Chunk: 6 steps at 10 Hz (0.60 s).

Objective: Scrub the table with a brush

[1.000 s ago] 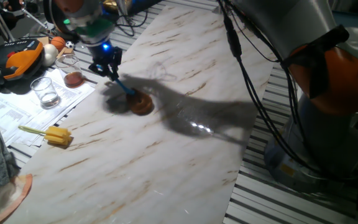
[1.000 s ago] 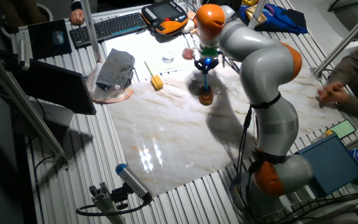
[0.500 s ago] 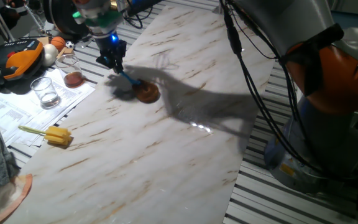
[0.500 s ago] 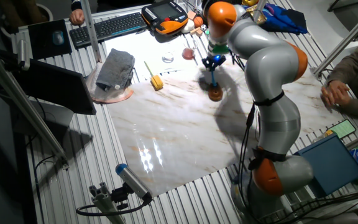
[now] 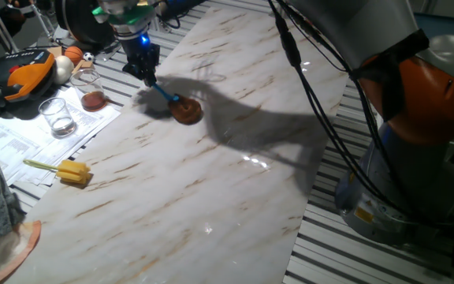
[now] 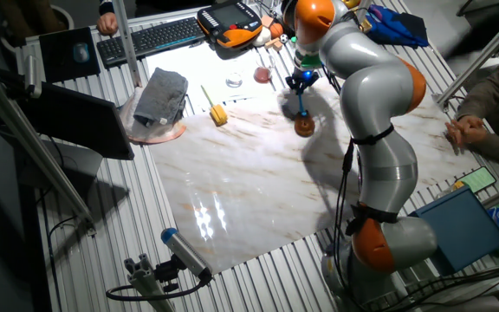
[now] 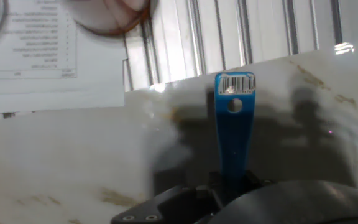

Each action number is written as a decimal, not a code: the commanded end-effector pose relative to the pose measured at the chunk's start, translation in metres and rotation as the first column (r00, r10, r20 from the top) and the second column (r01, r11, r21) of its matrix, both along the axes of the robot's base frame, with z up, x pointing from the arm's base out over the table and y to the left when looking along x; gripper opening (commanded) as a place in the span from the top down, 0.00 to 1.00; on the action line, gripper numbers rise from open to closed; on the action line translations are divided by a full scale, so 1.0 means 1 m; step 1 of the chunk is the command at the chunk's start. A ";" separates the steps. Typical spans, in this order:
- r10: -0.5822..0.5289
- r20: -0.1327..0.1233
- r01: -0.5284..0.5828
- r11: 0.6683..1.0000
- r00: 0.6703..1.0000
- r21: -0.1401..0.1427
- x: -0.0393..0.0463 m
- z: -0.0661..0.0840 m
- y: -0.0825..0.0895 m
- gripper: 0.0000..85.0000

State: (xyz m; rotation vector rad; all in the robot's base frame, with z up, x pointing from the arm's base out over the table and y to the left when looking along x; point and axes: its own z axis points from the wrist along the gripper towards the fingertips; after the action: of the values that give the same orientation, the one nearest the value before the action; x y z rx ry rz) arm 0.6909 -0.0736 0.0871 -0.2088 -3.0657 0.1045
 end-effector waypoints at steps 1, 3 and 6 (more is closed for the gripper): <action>-0.008 0.002 0.008 1.000 1.000 -0.008 0.0003 0.001 0.001 0.40; -0.033 -0.004 0.033 0.999 0.999 -0.008 0.0020 0.007 0.005 0.40; -0.021 -0.038 0.020 1.000 0.999 -0.014 0.0036 0.042 0.028 0.80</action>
State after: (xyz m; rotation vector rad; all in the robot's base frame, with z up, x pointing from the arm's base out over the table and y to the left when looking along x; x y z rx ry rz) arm 0.6951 -0.0455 0.1228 -0.2269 -3.0197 0.1247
